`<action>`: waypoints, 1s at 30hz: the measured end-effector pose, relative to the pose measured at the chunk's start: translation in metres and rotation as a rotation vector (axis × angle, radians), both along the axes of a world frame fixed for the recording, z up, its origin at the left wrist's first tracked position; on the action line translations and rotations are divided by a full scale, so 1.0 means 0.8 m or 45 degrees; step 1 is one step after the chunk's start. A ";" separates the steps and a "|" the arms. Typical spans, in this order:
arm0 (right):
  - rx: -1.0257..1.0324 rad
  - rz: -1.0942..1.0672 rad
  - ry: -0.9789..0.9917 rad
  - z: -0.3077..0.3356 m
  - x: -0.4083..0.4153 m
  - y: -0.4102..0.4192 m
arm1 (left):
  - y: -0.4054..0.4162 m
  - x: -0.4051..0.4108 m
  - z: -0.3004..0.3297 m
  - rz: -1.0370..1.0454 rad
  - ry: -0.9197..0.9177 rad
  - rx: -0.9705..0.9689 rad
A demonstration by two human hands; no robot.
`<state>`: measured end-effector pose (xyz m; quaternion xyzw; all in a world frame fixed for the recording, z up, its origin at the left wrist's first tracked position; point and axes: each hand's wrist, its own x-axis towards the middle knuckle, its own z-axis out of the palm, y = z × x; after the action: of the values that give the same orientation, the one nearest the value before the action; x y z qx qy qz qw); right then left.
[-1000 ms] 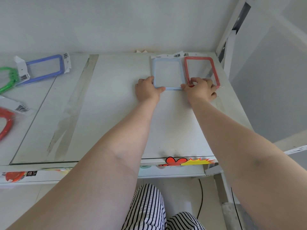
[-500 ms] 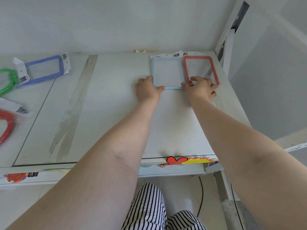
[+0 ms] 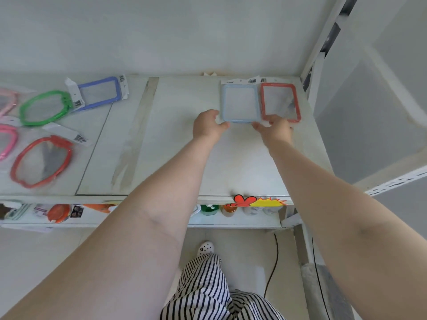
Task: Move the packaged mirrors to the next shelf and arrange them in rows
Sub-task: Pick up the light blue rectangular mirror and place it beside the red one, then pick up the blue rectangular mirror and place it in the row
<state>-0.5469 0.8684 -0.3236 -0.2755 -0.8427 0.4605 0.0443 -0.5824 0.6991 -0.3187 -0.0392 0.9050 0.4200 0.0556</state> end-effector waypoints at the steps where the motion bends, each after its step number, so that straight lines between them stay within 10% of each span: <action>1: -0.015 0.023 -0.007 0.005 0.012 -0.009 | -0.010 0.014 0.009 -0.004 -0.017 -0.002; 30: 0.405 1.029 -0.054 0.047 0.224 -0.509 | -0.546 0.332 0.060 0.074 -0.045 -0.392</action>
<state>-0.3675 0.4613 -0.2859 0.0774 -0.9439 0.2997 -0.1149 -0.3172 0.2622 -0.2704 -0.0810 0.9560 0.2770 0.0526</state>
